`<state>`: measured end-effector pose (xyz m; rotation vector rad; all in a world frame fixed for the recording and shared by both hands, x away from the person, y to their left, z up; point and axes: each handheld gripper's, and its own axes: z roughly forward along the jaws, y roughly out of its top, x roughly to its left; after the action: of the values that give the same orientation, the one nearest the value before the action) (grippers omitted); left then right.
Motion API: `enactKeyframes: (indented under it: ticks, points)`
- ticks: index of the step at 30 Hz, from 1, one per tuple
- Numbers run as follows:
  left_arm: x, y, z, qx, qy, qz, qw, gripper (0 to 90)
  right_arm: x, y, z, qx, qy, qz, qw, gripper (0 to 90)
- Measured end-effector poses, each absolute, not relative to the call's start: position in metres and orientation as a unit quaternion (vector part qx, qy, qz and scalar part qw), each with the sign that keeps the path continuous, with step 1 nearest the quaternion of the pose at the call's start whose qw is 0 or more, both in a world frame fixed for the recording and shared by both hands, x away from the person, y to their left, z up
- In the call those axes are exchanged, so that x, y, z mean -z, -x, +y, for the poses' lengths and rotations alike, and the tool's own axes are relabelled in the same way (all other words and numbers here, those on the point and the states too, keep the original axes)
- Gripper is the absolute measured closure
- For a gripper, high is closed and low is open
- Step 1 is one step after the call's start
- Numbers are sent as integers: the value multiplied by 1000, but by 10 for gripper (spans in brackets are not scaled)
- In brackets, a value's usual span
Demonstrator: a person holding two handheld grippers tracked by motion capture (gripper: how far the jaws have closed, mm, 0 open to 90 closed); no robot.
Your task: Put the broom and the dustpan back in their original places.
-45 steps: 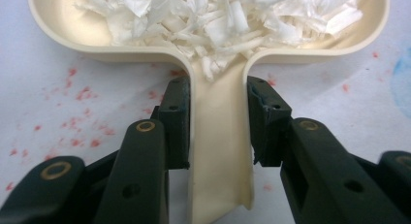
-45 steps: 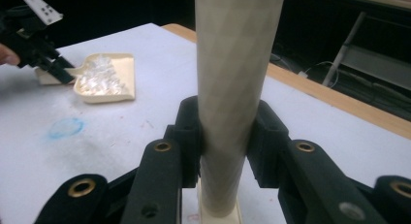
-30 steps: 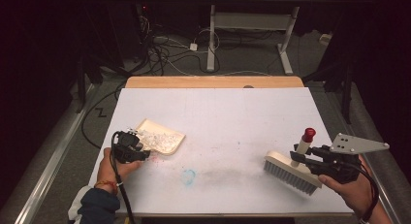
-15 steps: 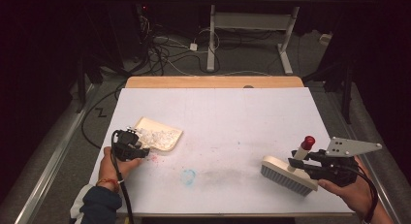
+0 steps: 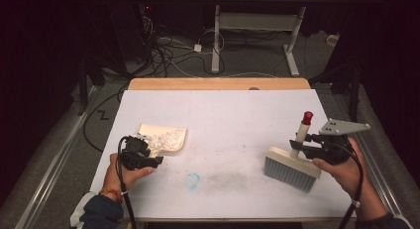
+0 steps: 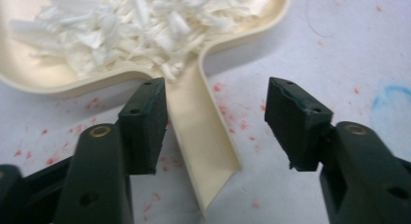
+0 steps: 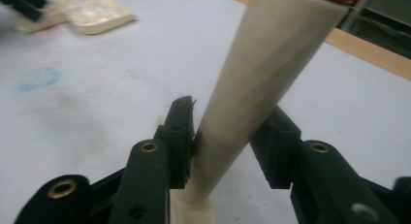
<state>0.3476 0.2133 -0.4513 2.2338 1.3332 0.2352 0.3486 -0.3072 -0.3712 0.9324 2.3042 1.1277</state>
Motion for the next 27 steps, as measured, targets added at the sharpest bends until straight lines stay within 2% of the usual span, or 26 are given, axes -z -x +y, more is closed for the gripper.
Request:
enactKeyframes:
  ticks: [3, 7, 9, 14, 18, 19, 27]
  points:
    - [451, -343, 213, -111, -828, 479, 270, 342, 376, -367, -301, -380, -352, 825, 228, 590]
    - [446, -331, 216, -165, -823, 445, 314, 298, 382, -383, -293, -374, -371, 816, 238, 585]
    - [443, -323, 216, -200, -818, 426, 330, 226, 384, -389, -290, -371, -378, 812, 247, 581]
    - [442, -308, 214, -254, -809, 391, 358, 199, 392, -407, -285, -361, -402, 800, 260, 572]
    - [448, -302, 212, -269, -808, 376, 366, 199, 396, -417, -282, -360, -423, 779, 291, 522]
    - [449, -301, 211, -275, -809, 372, 363, 199, 397, -418, -281, -361, -425, 774, 300, 539]
    - [456, -296, 204, -282, -815, 356, 360, 192, 398, -419, -277, -377, -419, 765, 311, 515]
